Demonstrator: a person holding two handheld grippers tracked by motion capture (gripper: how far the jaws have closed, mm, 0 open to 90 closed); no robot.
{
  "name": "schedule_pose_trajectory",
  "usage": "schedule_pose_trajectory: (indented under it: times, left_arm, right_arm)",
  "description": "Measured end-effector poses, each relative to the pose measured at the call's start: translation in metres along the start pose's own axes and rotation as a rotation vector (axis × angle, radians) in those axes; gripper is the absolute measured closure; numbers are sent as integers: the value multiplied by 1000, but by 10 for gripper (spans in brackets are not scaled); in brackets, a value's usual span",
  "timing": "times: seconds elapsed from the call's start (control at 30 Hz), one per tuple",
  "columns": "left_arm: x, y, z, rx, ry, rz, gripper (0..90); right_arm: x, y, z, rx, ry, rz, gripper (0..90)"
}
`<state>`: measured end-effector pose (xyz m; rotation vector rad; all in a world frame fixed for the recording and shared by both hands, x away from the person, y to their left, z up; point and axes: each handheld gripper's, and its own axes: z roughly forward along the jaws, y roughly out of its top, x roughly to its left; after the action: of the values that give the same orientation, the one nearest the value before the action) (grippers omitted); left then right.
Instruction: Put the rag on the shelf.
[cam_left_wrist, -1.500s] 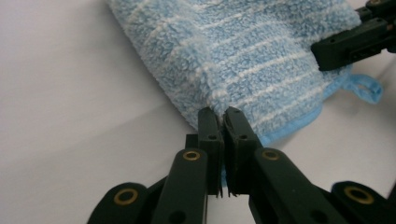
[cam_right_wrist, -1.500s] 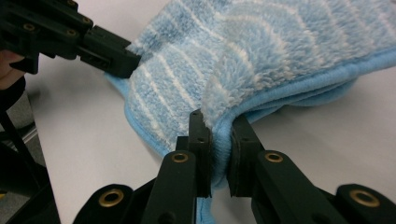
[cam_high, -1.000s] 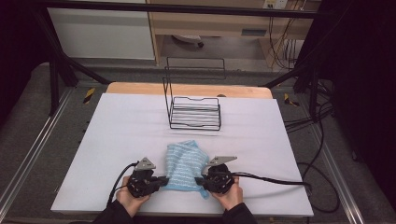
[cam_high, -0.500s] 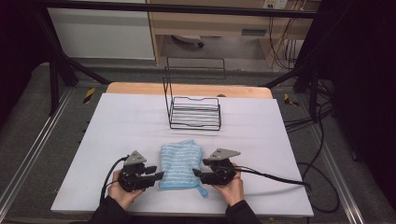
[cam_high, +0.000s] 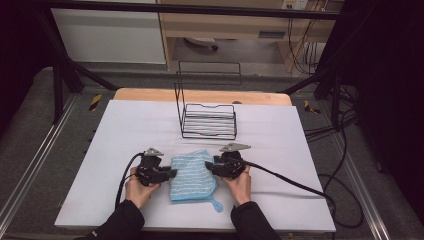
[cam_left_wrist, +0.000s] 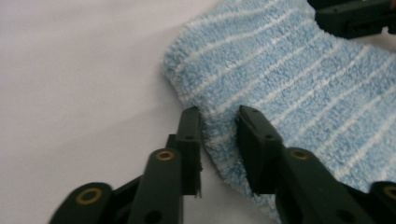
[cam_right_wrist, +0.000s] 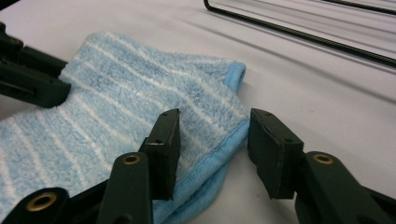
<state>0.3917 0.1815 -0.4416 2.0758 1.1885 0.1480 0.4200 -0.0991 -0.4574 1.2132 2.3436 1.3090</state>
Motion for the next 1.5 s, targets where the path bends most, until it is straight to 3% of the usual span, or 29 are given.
schedule_pose_trajectory:
  times: [0.17,0.27,0.43,0.6,0.87,1.0,1.13,1.23,1.33,1.5]
  left_arm:
    - [-2,-2,-1,7,17,31,844]
    - [1,-3,-1,11,14,26,857]
    - [2,-4,-1,8,17,28,864]
    - [3,-5,-1,2,12,25,863]
    - [5,-7,-2,-20,0,21,845]
    - [5,-8,-2,-21,8,18,853]
    - [5,-8,-2,-23,2,5,858]
    - [6,-8,-2,-28,0,4,858]
    - [6,-9,-2,-30,-2,9,857]
    - [8,-9,-2,-30,-8,19,849]
  right_arm:
    - [-2,1,1,-13,9,-8,579]
    - [1,1,-10,-18,-6,-30,606]
    - [-1,-7,-23,-2,-39,1,644]
    - [2,-16,-17,31,12,14,655]
    - [6,-18,-15,36,49,65,866]
    - [8,-17,-23,44,55,70,900]
    - [15,-18,-36,50,66,71,900]
    - [17,-20,-36,47,58,60,900]
    - [13,-20,-27,33,21,60,741]
    - [10,-19,-14,33,10,31,692]
